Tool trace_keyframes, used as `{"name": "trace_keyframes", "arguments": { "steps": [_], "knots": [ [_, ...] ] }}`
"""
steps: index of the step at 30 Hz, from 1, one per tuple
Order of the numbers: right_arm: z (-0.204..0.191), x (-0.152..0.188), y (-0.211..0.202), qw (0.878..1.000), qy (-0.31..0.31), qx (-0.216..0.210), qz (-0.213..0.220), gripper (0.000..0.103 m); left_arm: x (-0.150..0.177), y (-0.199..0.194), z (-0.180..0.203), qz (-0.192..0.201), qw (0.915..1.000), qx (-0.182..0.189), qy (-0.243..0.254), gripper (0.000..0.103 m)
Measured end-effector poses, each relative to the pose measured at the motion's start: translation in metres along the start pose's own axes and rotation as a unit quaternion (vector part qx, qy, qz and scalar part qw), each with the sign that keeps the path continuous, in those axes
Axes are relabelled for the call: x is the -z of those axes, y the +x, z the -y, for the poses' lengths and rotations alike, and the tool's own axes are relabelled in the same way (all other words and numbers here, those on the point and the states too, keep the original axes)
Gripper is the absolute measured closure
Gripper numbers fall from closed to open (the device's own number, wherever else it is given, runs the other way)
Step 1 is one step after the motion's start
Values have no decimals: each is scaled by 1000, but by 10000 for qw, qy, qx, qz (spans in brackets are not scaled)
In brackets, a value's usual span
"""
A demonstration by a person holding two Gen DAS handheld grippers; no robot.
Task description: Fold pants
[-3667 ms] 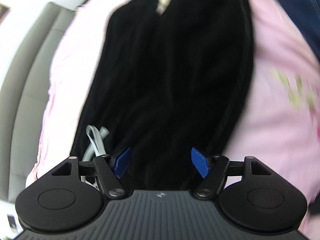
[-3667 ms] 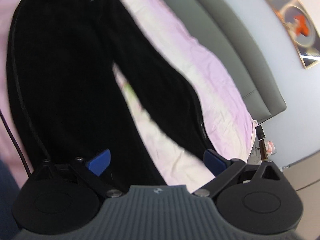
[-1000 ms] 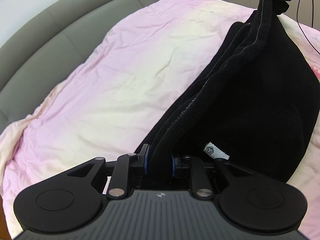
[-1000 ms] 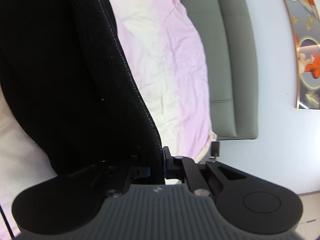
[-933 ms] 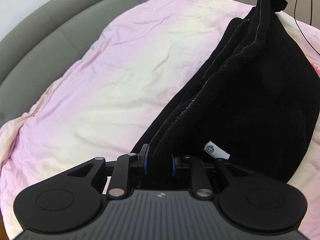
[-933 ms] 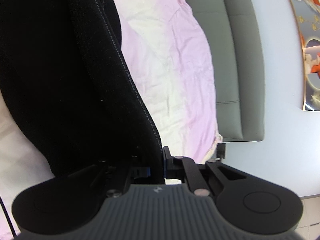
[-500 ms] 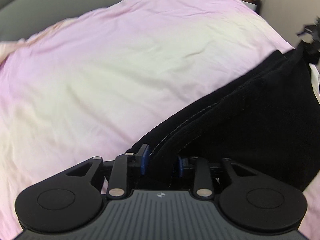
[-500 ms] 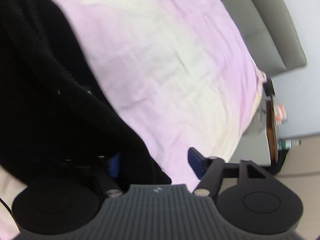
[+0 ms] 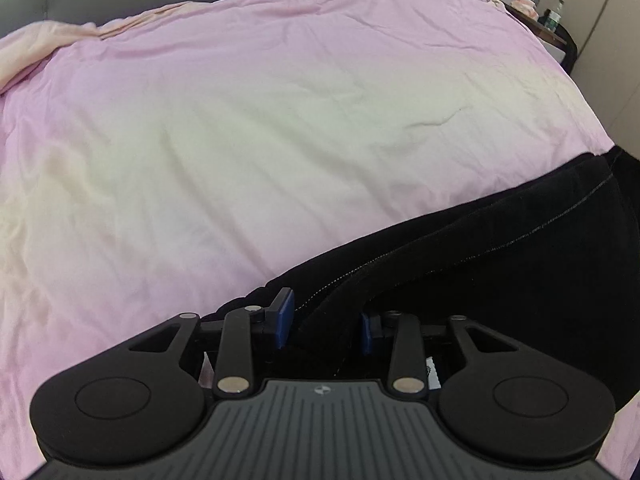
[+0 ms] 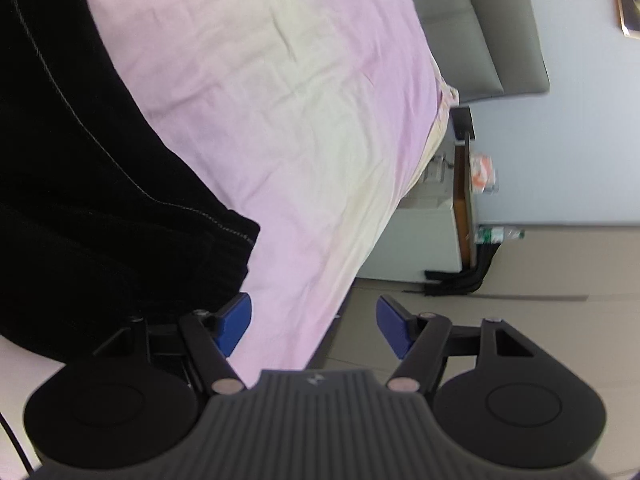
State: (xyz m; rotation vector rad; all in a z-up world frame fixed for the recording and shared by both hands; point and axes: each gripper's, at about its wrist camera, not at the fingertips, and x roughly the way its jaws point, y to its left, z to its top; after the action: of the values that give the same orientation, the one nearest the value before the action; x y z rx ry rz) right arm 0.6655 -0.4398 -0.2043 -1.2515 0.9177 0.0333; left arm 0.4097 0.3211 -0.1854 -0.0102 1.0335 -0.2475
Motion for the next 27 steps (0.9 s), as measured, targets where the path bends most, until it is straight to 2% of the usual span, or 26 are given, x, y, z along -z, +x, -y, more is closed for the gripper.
{"name": "trace_keyframes", "arguments": {
  "steps": [3,4,5,6,7,8,9,11,13,15,17,19,20,22,25,27],
  "knots": [
    [-8,21,-12,9978,611,-245,9,38,4,-10,-5,125,9995,181,-212,60],
    [-9,26,-13,9956,873,-352,3,38,4,-12,-7,158,9988,240,-385,46],
    [-9,32,-13,9909,1238,-522,7,38,6,-15,-10,171,9983,137,-541,34],
    [-10,36,-11,9829,1692,-726,-6,38,8,-18,-13,229,9972,-83,-701,16],
    [-12,44,-11,9717,2175,-916,-8,38,11,-22,-18,316,9955,-234,-866,12],
    [-11,49,-6,9586,2648,-1045,-1,38,14,-26,-23,433,9930,-308,-1056,16],
    [-9,55,-4,9445,3080,-1144,-19,41,18,-33,-30,590,9882,-489,-1325,19],
    [-7,64,3,9115,3850,-1448,-15,44,24,-44,-41,720,9778,-787,-1805,18],
    [-9,71,13,8814,4424,-1649,-141,44,30,-49,-44,718,9756,-685,-1960,18],
    [-14,75,24,8539,4884,-1774,-282,44,35,-50,-37,639,9778,-544,-1921,18],
    [-22,78,29,8325,5208,-1859,-329,45,41,-46,-23,509,9818,-477,-1765,18],
    [-30,77,32,8261,5343,-1739,-424,65,48,-39,-5,351,9866,-430,-1531,17],
    [-32,76,31,8255,5381,-1652,-429,89,51,-34,3,282,9886,-434,-1414,17],
    [-32,78,24,8135,5565,-1669,-266,93,56,-21,18,126,9921,-539,-1123,16],
    [-26,90,0,7974,5823,-1584,-2,99,61,-9,34,115,9931,-959,-672,11],
    [-17,106,-15,7703,6157,-1652,164,99,63,-6,40,145,9926,-1086,-529,7]
  ]
}}
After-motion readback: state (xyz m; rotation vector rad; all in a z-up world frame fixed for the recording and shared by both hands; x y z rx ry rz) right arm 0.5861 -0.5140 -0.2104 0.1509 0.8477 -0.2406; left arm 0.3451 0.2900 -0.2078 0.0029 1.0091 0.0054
